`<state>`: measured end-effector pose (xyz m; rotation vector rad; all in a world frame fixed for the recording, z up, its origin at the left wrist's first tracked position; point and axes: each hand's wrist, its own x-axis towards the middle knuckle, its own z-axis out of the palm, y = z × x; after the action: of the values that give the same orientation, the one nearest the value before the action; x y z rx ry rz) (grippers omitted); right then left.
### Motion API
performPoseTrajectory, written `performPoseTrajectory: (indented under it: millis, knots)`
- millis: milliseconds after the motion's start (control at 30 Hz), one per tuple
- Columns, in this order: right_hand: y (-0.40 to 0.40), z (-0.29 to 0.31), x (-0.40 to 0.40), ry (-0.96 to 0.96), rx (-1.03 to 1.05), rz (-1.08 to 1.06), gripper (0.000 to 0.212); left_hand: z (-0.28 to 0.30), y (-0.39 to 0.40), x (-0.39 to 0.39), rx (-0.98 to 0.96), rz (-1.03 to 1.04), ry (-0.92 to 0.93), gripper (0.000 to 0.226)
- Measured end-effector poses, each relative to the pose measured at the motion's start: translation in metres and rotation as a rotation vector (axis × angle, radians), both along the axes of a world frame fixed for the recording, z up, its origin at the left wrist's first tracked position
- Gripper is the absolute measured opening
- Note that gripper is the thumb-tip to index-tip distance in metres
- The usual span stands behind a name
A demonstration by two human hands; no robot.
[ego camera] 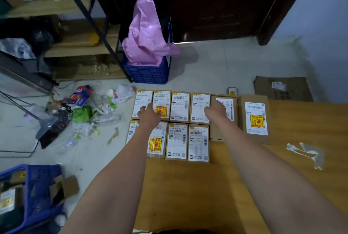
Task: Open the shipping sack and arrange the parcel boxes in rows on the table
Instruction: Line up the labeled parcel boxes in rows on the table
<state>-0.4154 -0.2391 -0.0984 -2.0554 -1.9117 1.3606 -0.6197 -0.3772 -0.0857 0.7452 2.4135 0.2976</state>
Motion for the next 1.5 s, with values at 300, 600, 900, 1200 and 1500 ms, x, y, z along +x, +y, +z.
performPoseTrajectory:
  millis: [300,600,900,1200,1500]
  knots:
    - [-0.003,-0.012,-0.021,-0.117,-0.033,0.009,0.04,-0.009,-0.013,-0.038,-0.009,0.095,-0.026,0.069]
    - [-0.001,-0.022,-0.029,-0.209,-0.027,-0.003,0.046,-0.024,-0.017,-0.062,-0.022,0.093,-0.137,0.073]
    - [-0.004,-0.021,-0.033,-0.244,-0.033,0.0,0.05,-0.026,-0.023,-0.066,0.025,0.08,-0.178,0.072]
    - [-0.008,-0.005,-0.029,-0.21,-0.074,0.005,0.05,-0.024,-0.027,-0.065,0.009,0.04,-0.147,0.07]
    - [-0.025,0.013,-0.019,-0.195,-0.07,-0.029,0.054,-0.019,-0.044,-0.058,-0.002,0.072,-0.147,0.072]
